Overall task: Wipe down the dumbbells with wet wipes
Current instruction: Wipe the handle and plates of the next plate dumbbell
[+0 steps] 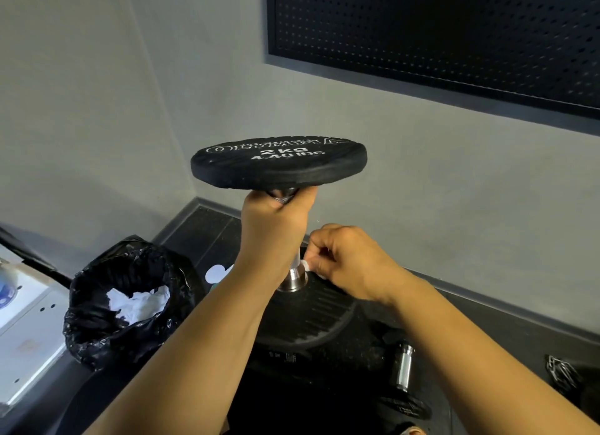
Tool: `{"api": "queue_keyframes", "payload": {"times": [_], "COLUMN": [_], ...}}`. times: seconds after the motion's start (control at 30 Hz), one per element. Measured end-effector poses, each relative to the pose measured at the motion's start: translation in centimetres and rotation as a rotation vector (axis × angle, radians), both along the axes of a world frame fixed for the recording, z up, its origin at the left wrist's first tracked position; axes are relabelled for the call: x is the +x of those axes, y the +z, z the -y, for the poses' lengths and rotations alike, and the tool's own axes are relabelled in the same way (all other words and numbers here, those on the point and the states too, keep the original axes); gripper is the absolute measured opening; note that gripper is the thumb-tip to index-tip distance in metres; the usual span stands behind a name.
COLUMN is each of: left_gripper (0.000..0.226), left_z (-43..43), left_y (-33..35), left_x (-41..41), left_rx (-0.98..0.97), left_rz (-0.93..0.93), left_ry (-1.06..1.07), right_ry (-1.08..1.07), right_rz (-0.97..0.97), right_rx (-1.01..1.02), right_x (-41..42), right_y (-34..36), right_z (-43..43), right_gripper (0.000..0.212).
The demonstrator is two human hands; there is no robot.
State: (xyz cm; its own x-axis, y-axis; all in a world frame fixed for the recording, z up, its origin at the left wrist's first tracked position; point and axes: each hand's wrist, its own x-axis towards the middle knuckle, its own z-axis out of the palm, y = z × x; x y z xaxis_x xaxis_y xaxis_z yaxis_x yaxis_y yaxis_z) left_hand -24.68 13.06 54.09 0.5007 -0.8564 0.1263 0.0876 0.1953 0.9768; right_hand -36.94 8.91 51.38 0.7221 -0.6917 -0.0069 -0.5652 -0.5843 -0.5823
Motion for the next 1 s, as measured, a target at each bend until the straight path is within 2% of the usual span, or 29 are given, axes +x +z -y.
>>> {"api": "queue_keyframes", "payload": {"times": [0.07,0.17,0.23,0.33,0.4,0.5,0.6,0.7,0.77,0.83,0.9,1.0], "left_gripper": [0.044,0.04,0.037,0.041,0.045,0.039,0.027,0.026,0.029,0.036,0.043,0.045], "left_z": [0.0,-0.1,-0.3,-0.4,-0.3,0.0,1.0,2.1,2.5,2.5,2.3,1.8], "left_y": [-0.1,-0.2,-0.1,0.0,0.0,-0.1,-0.1,-0.1,-0.1,0.0,-0.1,-0.2], "left_x": [-0.2,-0.3,-0.2,-0.1,0.0,0.4,0.7,1.0,1.5,2.1,2.3,2.3], "left_rx": [0.039,0.077,0.084,0.083,0.077,0.064,0.077,0.172,0.225,0.251,0.258,0.231], "left_rz": [-0.05,-0.118,-0.146,-0.227,-0.262,-0.275,-0.257,-0.322,-0.379,-0.417,-0.411,-0.414], "left_ry": [0.003,-0.033,-0.072,-0.102,-0.109,-0.059,0.093,0.276,0.333,0.31,0.26,0.193], "right_ry": [-0.024,-0.112,-0.178,-0.271,-0.357,-0.504,-0.662,-0.736,-0.702,-0.607,-0.476,-0.228], "right_rz": [-0.032,-0.073,-0.095,-0.072,0.0,0.042,0.141,0.129,0.094,0.033,-0.013,-0.047], "right_rx": [0.021,0.108,0.265,0.574,0.683,0.605,0.519,0.254,0.143,0.157,0.198,0.092], "right_x": [0.7,1.4,1.4,0.7,0.3,0.2,0.1,0.1,0.1,-0.3,-0.7,-0.8], "right_y": [-0.5,-1.0,-1.1,-1.3,-1.2,-0.4,0.0,0.7,1.1,1.5,2.4,3.4], "right_z": [0.8,2.0,2.7,3.3,3.5,3.3,2.8,1.5,0.3,-0.3,-0.5,-1.0], "right_gripper": [0.008,0.022,0.026,0.017,0.01,0.003,0.018,0.019,0.016,0.015,0.015,0.007]}}
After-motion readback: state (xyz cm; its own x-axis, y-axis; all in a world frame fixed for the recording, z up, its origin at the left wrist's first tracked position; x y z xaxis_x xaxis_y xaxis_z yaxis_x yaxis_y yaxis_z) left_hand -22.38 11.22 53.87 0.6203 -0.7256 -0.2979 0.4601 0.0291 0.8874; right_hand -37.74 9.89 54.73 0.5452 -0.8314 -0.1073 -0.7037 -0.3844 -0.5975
